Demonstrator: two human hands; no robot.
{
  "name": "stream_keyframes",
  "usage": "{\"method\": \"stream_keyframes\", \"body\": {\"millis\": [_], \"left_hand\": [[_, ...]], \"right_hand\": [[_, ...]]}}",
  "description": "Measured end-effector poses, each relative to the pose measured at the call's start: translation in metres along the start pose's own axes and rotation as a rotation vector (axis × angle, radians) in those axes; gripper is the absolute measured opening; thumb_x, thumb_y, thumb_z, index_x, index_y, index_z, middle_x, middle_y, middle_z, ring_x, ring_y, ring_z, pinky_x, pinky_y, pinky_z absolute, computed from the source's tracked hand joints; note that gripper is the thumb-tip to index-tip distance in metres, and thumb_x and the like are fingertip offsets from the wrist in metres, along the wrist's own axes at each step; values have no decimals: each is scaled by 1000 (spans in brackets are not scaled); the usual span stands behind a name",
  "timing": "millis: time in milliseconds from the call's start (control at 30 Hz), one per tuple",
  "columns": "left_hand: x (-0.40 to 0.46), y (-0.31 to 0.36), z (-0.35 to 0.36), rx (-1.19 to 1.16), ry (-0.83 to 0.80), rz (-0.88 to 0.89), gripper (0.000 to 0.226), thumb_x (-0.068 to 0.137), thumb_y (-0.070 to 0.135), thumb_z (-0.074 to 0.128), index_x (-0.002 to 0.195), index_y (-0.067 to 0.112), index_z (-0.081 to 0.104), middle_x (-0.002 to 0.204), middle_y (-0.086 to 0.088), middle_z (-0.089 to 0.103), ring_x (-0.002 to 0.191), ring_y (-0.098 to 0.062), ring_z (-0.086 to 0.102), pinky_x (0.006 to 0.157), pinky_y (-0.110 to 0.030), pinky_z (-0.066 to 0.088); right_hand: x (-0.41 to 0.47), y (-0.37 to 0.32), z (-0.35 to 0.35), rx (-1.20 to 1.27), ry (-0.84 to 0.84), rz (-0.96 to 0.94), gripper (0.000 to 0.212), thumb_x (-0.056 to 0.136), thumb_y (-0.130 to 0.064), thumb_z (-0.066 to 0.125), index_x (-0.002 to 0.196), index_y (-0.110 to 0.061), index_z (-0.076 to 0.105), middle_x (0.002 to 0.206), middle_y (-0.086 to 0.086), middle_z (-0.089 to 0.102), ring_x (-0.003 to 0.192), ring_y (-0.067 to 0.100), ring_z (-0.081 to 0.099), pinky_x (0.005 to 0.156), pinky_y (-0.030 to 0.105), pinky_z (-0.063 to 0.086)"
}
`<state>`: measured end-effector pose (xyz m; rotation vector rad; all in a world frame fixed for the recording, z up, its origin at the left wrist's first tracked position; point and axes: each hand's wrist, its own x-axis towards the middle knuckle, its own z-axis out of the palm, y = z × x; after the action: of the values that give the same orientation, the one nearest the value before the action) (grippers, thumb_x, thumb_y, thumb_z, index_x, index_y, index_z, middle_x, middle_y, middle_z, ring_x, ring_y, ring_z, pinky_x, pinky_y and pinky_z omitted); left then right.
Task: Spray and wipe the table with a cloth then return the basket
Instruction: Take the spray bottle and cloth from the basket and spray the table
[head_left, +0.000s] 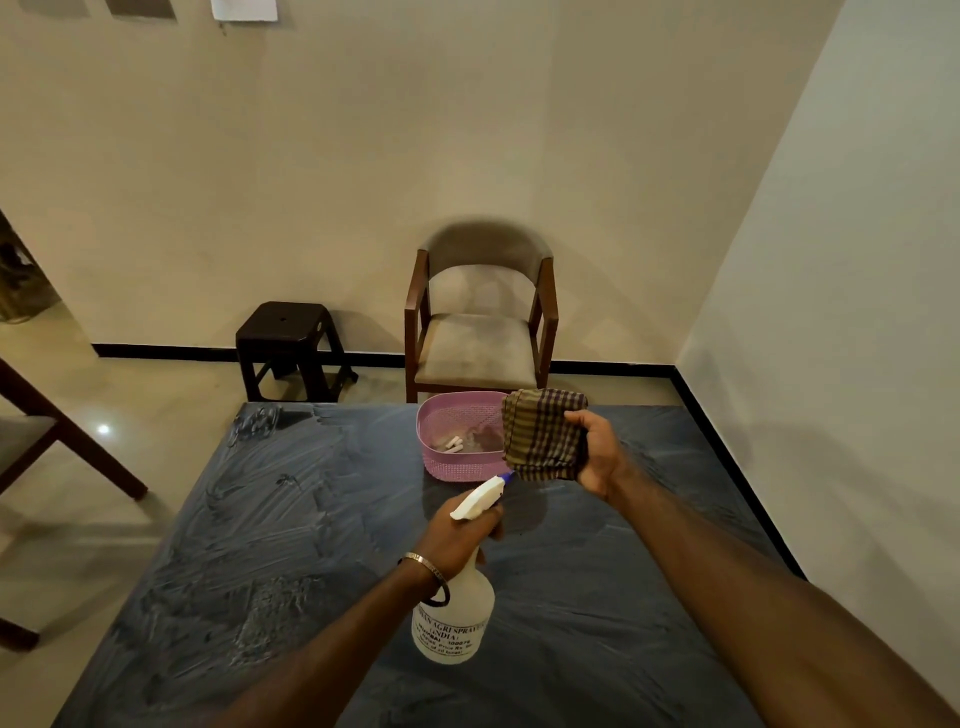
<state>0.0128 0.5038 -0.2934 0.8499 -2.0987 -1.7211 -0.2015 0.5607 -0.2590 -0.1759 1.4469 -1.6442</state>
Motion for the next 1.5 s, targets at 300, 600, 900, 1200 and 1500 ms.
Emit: {"method": "stream_keyframes", "body": {"millis": [300,600,900,1200,1500], "left_hand": [[6,-2,-16,-21,139,-11,11,97,21,53,101,11,58,84,-8,63,71,-13,59,56,-19,52],[12,8,-20,-2,106,31,8,96,22,53,95,16,59,81,-3,65,71,-13,61,62,-26,54],[10,11,-2,-77,107,27,22,94,18,57,114,10,60,102,-10,68,91,-14,63,64,-18,53],[37,16,-13,-125,373,66,33,93,19,59,125,9,53,102,-7,62,87,-15,62,61,-14,52],[115,39,-62,-195,432,175,19,92,20,61,108,10,61,92,-10,65,81,-17,62,74,-36,56]], "right_hand": [[0,8,-15,-63,-29,26,39,101,-28,38,121,-7,63,115,18,70,106,34,64,86,50,54],[0,18,-17,-227,-57,89,34,102,-31,40,116,-12,63,119,19,67,113,36,61,103,59,46],[-1,24,-20,-216,-37,87,38,102,-32,39,119,-10,65,116,17,70,110,34,64,85,46,55],[20,32,-5,128,43,93,37,102,-27,39,116,-7,66,108,16,72,100,33,66,83,47,54],[70,25,22,163,131,55,34,102,-28,39,109,-11,68,102,14,74,102,35,66,90,52,53]]}}
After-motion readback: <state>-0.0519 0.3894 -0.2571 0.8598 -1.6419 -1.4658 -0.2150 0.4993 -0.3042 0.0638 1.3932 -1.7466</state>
